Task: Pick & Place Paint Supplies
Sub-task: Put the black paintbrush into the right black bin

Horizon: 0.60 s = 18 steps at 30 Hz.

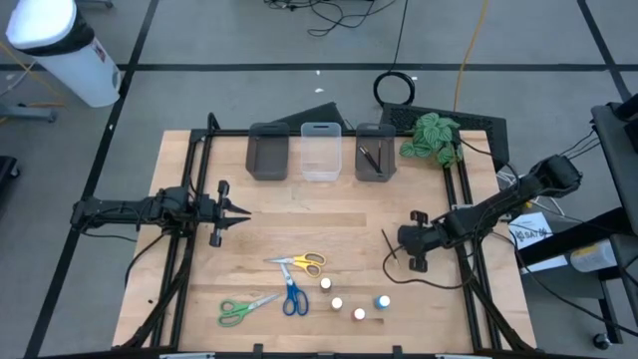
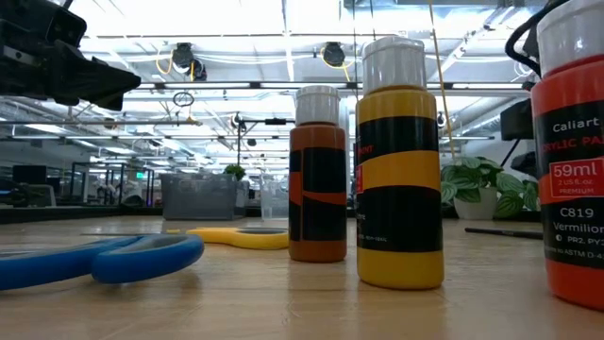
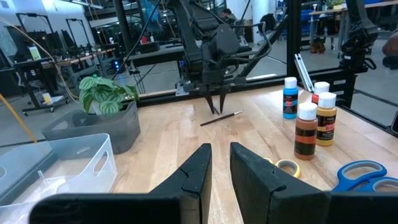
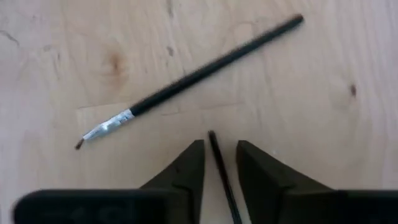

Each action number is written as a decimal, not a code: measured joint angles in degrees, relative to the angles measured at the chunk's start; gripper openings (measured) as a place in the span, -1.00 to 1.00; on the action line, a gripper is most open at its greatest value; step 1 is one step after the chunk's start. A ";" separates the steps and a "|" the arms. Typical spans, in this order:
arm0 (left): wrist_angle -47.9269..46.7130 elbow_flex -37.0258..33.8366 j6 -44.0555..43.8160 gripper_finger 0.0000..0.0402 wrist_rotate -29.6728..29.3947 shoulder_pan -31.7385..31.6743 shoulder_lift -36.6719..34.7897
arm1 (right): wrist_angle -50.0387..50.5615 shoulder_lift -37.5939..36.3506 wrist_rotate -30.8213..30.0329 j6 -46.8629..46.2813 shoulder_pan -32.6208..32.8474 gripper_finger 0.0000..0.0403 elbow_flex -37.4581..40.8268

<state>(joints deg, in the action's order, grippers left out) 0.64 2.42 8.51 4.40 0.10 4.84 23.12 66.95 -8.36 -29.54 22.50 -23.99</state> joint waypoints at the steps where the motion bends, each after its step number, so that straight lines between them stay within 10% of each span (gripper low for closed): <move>1: 0.00 0.00 0.00 -0.64 0.00 0.00 0.00 | -0.71 0.03 -0.04 0.88 0.00 -0.68 0.00; 18: 0.00 0.00 0.00 -0.64 0.00 -0.02 -0.02 | -18.23 9.84 -2.61 13.84 -6.63 -0.99 0.11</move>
<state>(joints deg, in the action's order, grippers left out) 0.64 2.42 8.51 4.40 0.08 4.82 4.89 76.79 -10.97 -15.70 15.87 -23.88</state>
